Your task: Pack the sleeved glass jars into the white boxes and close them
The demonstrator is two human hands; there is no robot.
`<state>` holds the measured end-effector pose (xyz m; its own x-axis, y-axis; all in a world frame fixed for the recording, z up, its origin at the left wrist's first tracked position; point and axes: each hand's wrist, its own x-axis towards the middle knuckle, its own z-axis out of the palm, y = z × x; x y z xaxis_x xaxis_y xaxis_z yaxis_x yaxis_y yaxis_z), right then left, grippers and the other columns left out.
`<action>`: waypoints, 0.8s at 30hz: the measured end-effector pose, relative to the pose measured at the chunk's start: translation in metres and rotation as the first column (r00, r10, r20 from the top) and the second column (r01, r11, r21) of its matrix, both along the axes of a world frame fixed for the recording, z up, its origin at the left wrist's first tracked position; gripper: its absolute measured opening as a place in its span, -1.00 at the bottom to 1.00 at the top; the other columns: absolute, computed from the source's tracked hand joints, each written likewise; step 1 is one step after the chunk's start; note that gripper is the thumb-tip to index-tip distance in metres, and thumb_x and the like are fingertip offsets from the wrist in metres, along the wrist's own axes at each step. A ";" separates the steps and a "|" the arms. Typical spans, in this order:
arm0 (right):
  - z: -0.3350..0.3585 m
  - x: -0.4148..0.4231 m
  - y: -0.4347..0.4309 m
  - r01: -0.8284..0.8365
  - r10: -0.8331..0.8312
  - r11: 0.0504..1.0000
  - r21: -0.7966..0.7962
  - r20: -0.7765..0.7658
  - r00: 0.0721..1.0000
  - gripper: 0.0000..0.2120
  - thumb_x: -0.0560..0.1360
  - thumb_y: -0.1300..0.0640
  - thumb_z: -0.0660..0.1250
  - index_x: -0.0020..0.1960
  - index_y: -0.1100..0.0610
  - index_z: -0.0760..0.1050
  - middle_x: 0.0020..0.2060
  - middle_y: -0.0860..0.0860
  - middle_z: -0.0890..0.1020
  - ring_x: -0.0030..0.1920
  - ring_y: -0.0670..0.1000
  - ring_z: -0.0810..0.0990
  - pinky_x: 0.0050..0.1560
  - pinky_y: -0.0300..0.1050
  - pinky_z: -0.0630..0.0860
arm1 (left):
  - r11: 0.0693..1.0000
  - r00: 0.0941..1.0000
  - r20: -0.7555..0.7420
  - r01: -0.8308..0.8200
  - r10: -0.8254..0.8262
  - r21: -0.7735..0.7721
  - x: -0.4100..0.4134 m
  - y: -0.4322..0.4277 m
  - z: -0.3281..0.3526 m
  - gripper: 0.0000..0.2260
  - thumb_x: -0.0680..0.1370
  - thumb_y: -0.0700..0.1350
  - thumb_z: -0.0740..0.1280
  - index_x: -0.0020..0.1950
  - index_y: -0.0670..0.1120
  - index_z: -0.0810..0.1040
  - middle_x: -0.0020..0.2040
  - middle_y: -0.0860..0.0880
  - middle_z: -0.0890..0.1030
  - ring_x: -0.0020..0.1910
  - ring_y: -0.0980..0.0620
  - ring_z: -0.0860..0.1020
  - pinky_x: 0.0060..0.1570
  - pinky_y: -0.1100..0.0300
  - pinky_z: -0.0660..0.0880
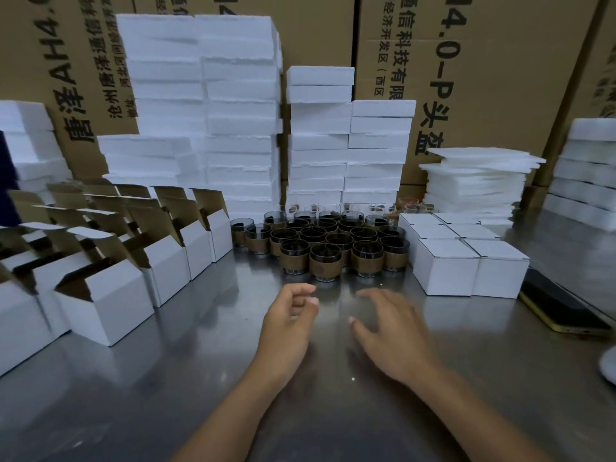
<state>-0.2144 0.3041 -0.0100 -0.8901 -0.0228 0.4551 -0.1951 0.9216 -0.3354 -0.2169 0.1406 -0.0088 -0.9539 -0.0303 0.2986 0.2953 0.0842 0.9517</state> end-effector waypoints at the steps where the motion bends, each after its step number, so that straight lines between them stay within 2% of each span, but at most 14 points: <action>1: -0.003 0.003 -0.005 -0.017 0.017 1.000 -0.025 -0.013 1.000 -0.62 0.49 -0.05 0.26 0.29 -0.05 0.38 0.22 -0.07 0.47 0.30 -0.02 0.33 0.24 -0.18 0.19 | 0.999 0.999 -0.010 -0.034 0.034 0.007 0.000 -0.002 -0.001 -0.85 0.56 -0.21 0.26 -0.02 0.05 0.50 -0.09 -0.04 0.56 0.00 -0.05 0.56 -0.12 0.33 0.45; 4: -0.007 0.008 -0.006 -0.045 0.046 0.999 0.026 -0.047 0.998 -0.76 0.51 0.01 0.26 0.17 -0.02 0.45 0.10 -0.05 0.52 0.21 -0.02 0.40 0.14 -0.22 0.21 | 0.992 0.991 -0.045 -0.121 0.122 0.022 0.003 -0.012 0.001 -0.83 0.55 -0.25 0.26 -0.06 0.03 0.51 -0.14 0.00 0.54 -0.05 -0.05 0.55 -0.21 0.43 0.43; 7: -0.007 0.010 -0.003 -0.076 0.078 0.996 0.052 -0.049 0.996 -0.86 0.51 0.05 0.26 0.06 -0.01 0.49 0.00 -0.08 0.52 0.12 -0.03 0.41 0.00 -0.27 0.21 | 0.978 0.976 -0.083 -0.199 0.204 0.057 0.007 -0.032 0.010 -0.80 0.55 -0.26 0.26 -0.09 0.05 0.50 -0.16 0.01 0.53 -0.13 0.05 0.52 -0.28 0.49 0.40; 10: -0.006 0.012 -0.003 -0.088 0.092 0.993 0.083 -0.041 0.995 -0.91 0.51 0.08 0.27 0.00 -0.01 0.51 -0.03 -0.12 0.50 0.07 -0.07 0.40 -0.05 -0.29 0.19 | 0.951 0.940 -0.146 -0.309 0.307 0.015 0.013 -0.073 0.019 -0.79 0.56 -0.23 0.27 -0.10 0.11 0.48 -0.13 0.09 0.53 -0.15 0.22 0.49 -0.17 0.41 0.42; 12: -0.005 0.012 -0.004 -0.082 0.084 0.993 0.082 -0.023 0.996 -0.93 0.52 0.07 0.27 -0.03 -0.03 0.51 -0.06 -0.16 0.47 0.04 -0.10 0.39 -0.07 -0.27 0.21 | 0.904 0.889 -0.201 -0.426 0.411 -0.041 0.019 -0.106 0.021 -0.81 0.55 -0.20 0.28 -0.07 0.13 0.48 -0.08 0.14 0.52 -0.10 0.26 0.49 -0.07 0.34 0.43; 14: -0.004 0.012 -0.004 -0.085 0.085 0.994 0.073 -0.004 0.996 -0.96 0.51 0.07 0.28 -0.07 -0.06 0.49 -0.11 -0.16 0.46 0.00 -0.09 0.39 -0.10 -0.23 0.23 | 0.810 0.807 -0.269 -0.572 0.526 -0.131 0.024 -0.140 0.020 -0.84 0.54 -0.18 0.30 0.03 0.07 0.50 0.01 0.12 0.48 -0.03 0.20 0.47 0.04 0.24 0.43; 16: -0.003 0.012 -0.005 -0.097 0.096 0.993 0.067 0.019 0.995 -0.96 0.51 0.07 0.28 -0.10 -0.06 0.47 -0.14 -0.13 0.49 -0.06 -0.09 0.40 -0.14 -0.21 0.25 | 0.684 0.720 -0.340 -0.688 0.605 -0.242 0.027 -0.171 0.018 -0.74 0.53 -0.17 0.33 0.20 -0.01 0.48 0.14 0.05 0.43 0.13 0.08 0.40 0.14 0.14 0.36; 18: -0.003 0.012 -0.006 -0.104 0.103 0.993 0.060 0.024 0.994 -0.95 0.51 0.09 0.29 -0.12 -0.05 0.49 -0.16 -0.12 0.50 -0.07 -0.07 0.42 -0.15 -0.20 0.25 | 0.581 0.674 -0.368 -0.739 0.640 -0.342 0.028 -0.195 0.017 -0.64 0.51 -0.16 0.36 0.30 -0.08 0.43 0.24 -0.10 0.41 0.25 -0.05 0.33 0.19 0.06 0.30; 20: -0.002 0.013 -0.007 -0.104 0.103 0.993 0.052 0.022 0.994 -0.96 0.51 0.10 0.30 -0.10 -0.02 0.51 -0.17 -0.13 0.50 -0.05 -0.06 0.43 -0.14 -0.18 0.27 | 0.527 0.678 -0.365 -0.730 0.638 -0.435 0.027 -0.210 0.015 -0.57 0.50 -0.13 0.38 0.34 -0.13 0.40 0.30 -0.16 0.40 0.32 -0.12 0.27 0.25 -0.03 0.29; 24: -0.003 0.014 -0.007 -0.095 0.094 0.995 0.035 0.038 0.995 -0.96 0.51 0.08 0.29 -0.09 -0.03 0.51 -0.15 -0.11 0.53 -0.03 -0.05 0.46 -0.09 -0.14 0.36 | 0.531 0.756 -0.330 -0.640 0.566 -0.555 0.026 -0.221 0.010 -0.56 0.52 -0.12 0.35 0.38 -0.09 0.37 0.33 -0.14 0.43 0.37 -0.11 0.26 0.29 -0.09 0.29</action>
<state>-0.2003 0.2971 -0.0127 -0.8993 -0.1238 0.4195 -0.2704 0.9113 -0.3106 -0.1910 -0.0806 0.0016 -0.7427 -0.3673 0.5599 0.0372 0.8122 0.5822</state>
